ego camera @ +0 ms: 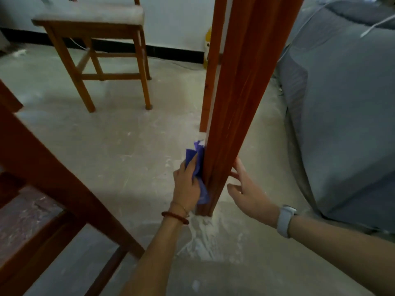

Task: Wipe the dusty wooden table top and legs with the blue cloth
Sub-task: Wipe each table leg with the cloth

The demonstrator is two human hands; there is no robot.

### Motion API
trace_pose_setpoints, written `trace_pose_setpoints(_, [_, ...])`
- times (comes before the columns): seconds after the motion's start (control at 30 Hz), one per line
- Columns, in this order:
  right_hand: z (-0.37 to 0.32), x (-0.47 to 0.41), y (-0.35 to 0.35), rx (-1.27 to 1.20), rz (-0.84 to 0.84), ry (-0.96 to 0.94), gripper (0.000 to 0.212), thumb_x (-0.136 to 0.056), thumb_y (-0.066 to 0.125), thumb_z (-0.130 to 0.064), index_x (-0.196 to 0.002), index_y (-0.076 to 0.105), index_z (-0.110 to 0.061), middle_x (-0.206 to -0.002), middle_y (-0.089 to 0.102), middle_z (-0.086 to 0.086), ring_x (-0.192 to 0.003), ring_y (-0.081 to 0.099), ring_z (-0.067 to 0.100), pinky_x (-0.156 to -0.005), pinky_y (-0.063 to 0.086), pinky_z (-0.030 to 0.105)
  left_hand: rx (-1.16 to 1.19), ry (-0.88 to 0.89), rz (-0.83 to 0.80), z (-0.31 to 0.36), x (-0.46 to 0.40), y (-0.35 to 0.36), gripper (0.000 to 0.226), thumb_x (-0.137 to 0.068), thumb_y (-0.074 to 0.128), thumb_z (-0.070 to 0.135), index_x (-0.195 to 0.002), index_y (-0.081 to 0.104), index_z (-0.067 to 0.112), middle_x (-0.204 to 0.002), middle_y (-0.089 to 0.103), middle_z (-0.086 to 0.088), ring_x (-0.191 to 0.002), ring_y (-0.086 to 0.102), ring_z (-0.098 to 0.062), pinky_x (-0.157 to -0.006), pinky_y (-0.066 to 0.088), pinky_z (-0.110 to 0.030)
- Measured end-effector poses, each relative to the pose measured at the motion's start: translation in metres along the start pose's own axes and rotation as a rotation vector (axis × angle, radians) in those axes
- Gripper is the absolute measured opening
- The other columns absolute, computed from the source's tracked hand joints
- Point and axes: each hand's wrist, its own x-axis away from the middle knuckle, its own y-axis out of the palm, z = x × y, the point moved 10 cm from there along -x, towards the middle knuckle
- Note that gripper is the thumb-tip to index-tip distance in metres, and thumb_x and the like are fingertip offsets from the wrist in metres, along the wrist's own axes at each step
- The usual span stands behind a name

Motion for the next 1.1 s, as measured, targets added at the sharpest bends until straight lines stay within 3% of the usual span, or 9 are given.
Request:
trace_pose_setpoints(0.2, [0.034, 0.009, 0.008, 0.165, -0.087, -0.011, 0.077, -0.091, 0.041, -0.007, -0.142, -0.008, -0.038, -0.153, 0.016, -0.010, -0.122, 0.038, 0.005, -0.099, 0.040, 0.022, -0.327, -0.438, -0.444, -0.153, 0.070, 0.077, 0.060, -0.089, 0.037, 0.007, -0.145, 0.014, 0.012, -0.142, 0.038, -0.017, -0.122, 0.045, -0.034, -0.097, 0.035, -0.028])
trace_pose_setpoints(0.27, [0.046, 0.017, 0.014, 0.233, -0.151, -0.001, 0.076, -0.092, 0.042, -0.010, -0.141, -0.009, -0.038, -0.153, 0.018, -0.006, -0.125, 0.040, 0.010, -0.101, 0.040, 0.025, -0.414, -0.537, -0.575, -0.172, 0.098, 0.088, 0.058, -0.088, 0.033, 0.021, -0.142, 0.020, 0.006, -0.144, 0.034, -0.016, -0.126, 0.042, -0.031, -0.101, 0.036, -0.031])
trace_pose_setpoints(0.33, [0.066, 0.022, 0.014, 0.288, -0.195, 0.060, 0.071, -0.093, 0.042, -0.013, -0.144, -0.004, -0.033, -0.151, 0.026, 0.000, -0.126, 0.044, 0.015, -0.097, 0.038, 0.020, -0.337, -0.597, -0.543, -0.160, 0.109, 0.083, 0.042, -0.088, 0.039, 0.010, -0.129, 0.038, 0.000, -0.130, 0.048, -0.023, -0.115, 0.049, -0.035, -0.096, 0.041, -0.038])
trace_pose_setpoints(0.43, [0.110, 0.026, 0.015, 0.339, -0.324, 0.261, 0.058, -0.095, 0.042, -0.020, -0.146, 0.013, -0.021, -0.144, 0.039, 0.007, -0.123, 0.048, 0.021, -0.096, 0.036, 0.022, -0.198, -0.558, -0.496, -0.120, 0.111, 0.069, 0.040, -0.081, 0.047, 0.002, -0.121, 0.044, 0.005, -0.120, 0.053, -0.020, -0.109, 0.052, -0.033, -0.088, 0.043, -0.033])
trace_pose_setpoints(0.53, [0.127, 0.029, 0.010, 0.281, -0.392, 0.363, 0.050, -0.096, 0.042, -0.026, -0.142, 0.027, -0.013, -0.138, 0.046, 0.010, -0.120, 0.049, 0.024, -0.096, 0.038, 0.027, -0.053, -0.462, -0.462, -0.059, 0.100, 0.058, 0.072, -0.060, 0.056, 0.025, -0.128, 0.038, 0.008, -0.125, 0.048, -0.012, -0.109, 0.048, -0.022, -0.087, 0.038, -0.024])
trace_pose_setpoints(0.67, [0.113, 0.045, -0.010, -0.239, -0.368, 0.507, 0.040, -0.094, 0.045, -0.033, -0.128, 0.046, -0.011, -0.121, 0.055, 0.009, -0.100, 0.055, 0.022, -0.081, 0.048, 0.032, 0.127, -0.447, -0.362, 0.025, 0.084, 0.061, 0.070, -0.050, 0.066, 0.034, -0.115, 0.044, 0.022, -0.120, 0.053, -0.009, -0.110, 0.051, -0.021, -0.096, 0.043, -0.035])
trace_pose_setpoints(0.87, [0.051, 0.094, -0.110, -0.926, -0.111, 0.590, 0.050, -0.089, 0.056, -0.022, -0.134, 0.036, -0.016, -0.114, 0.062, 0.006, -0.093, 0.062, 0.018, -0.073, 0.053, 0.031, 0.272, -0.639, -0.197, 0.160, 0.083, 0.084, 0.049, -0.060, 0.060, 0.019, -0.108, 0.048, 0.023, -0.109, 0.056, -0.003, -0.096, 0.056, -0.016, -0.081, 0.048, -0.024])
trace_pose_setpoints(0.97, [0.020, 0.122, -0.167, -0.969, -0.050, 0.708, 0.051, -0.087, 0.058, -0.014, -0.134, 0.037, -0.010, -0.105, 0.064, 0.006, -0.087, 0.060, 0.020, -0.067, 0.051, 0.031, 0.223, -0.696, -0.134, 0.237, 0.079, 0.091, 0.046, -0.075, 0.065, 0.006, -0.118, 0.049, 0.012, -0.111, 0.055, -0.006, -0.100, 0.056, -0.022, -0.082, 0.046, -0.025])
trace_pose_setpoints(1.1, [-0.034, 0.148, -0.246, -0.895, 0.058, 0.756, 0.019, -0.088, 0.055, -0.008, -0.105, 0.059, 0.000, -0.088, 0.066, 0.011, -0.073, 0.062, 0.019, -0.058, 0.053, 0.024, 0.135, -0.660, -0.141, 0.339, 0.062, 0.089, 0.049, -0.077, 0.059, 0.008, -0.123, 0.045, 0.006, -0.113, 0.053, -0.004, -0.102, 0.052, -0.016, -0.082, 0.043, -0.019])
